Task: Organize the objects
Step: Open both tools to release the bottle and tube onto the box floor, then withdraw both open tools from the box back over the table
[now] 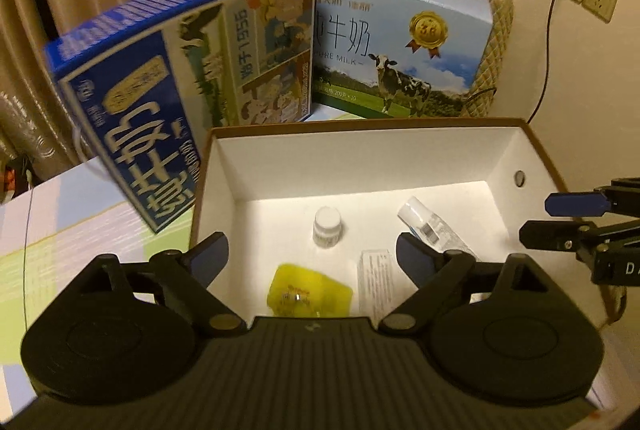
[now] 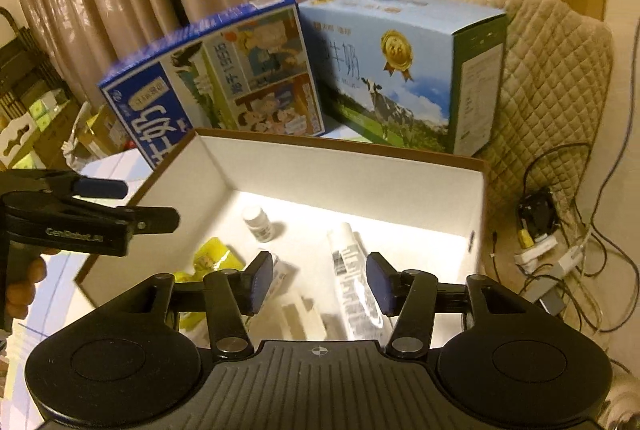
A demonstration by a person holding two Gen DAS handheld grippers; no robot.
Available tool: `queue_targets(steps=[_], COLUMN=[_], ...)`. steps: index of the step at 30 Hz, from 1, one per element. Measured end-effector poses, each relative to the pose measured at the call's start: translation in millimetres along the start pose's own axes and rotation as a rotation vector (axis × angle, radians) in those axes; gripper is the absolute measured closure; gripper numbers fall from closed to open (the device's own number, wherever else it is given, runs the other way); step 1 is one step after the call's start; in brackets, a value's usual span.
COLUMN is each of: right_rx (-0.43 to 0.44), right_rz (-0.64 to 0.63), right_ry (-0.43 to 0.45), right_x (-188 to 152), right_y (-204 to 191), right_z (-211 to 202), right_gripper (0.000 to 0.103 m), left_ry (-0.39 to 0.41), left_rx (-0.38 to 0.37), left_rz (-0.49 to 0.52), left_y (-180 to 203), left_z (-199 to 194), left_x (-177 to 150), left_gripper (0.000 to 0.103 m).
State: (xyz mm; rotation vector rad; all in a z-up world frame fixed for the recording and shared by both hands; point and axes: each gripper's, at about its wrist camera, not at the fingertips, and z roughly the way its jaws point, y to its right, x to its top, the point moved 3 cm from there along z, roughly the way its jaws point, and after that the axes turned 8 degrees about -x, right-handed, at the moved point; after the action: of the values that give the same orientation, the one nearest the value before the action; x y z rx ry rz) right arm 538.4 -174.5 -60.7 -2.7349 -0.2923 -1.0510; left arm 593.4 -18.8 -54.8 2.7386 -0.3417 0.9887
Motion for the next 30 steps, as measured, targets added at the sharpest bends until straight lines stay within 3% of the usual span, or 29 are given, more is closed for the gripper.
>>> queue_targets(steps=[15, 30], right_rx=[0.022, 0.034], right_rz=[0.096, 0.103], right_ry=[0.054, -0.001], right_x=[-41, -95], right_y=[-18, -48], right_z=[-84, -122], right_gripper=[0.053, 0.053], left_ry=[0.044, -0.018], left_rx=[-0.034, -0.042], left_rz=[-0.088, -0.122], left_y=[10, 29], left_z=[-90, -130], left_x=[-54, -129], left_gripper=[0.011, 0.011])
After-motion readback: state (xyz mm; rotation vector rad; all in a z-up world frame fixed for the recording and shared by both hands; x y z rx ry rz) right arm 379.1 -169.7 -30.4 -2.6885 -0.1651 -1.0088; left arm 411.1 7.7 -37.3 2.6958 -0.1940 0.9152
